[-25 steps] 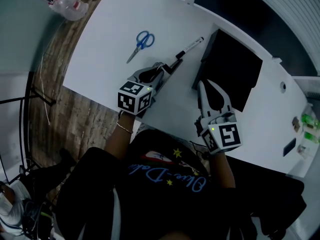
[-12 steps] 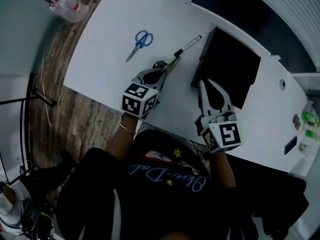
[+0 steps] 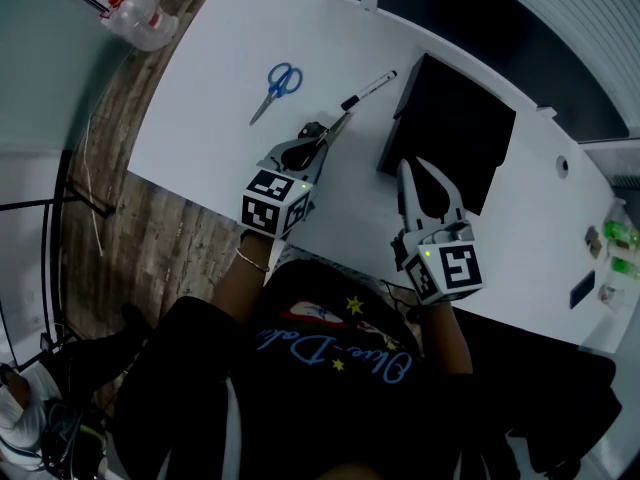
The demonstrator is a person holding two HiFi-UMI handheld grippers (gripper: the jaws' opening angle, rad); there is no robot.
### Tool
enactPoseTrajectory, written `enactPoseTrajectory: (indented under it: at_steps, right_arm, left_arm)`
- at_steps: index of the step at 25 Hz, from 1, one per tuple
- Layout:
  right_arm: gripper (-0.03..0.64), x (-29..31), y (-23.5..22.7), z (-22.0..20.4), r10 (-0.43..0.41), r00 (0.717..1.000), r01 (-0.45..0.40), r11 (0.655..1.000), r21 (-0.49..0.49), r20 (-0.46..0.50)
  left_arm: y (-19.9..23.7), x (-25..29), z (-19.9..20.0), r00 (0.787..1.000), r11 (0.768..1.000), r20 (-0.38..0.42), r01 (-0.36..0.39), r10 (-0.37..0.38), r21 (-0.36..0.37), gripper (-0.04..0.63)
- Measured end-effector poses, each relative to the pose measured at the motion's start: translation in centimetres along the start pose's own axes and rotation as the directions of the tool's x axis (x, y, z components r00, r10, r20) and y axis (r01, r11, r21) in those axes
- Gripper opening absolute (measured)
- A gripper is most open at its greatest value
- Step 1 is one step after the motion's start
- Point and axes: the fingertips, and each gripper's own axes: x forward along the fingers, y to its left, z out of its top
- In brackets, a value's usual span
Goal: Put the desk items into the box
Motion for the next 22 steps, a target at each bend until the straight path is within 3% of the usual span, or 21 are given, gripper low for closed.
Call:
enactPoseTrajectory:
  at_steps: [22]
  right_arm:
    - [0.011,-1.4,0.3,0.9,0.022,0.999,-0.022,1.000,0.001,0.045]
  left_arm:
    - [-2.1,-3.9,4.1,0.994,0.997,0.107,-0.028,0.020,0.071,0.015]
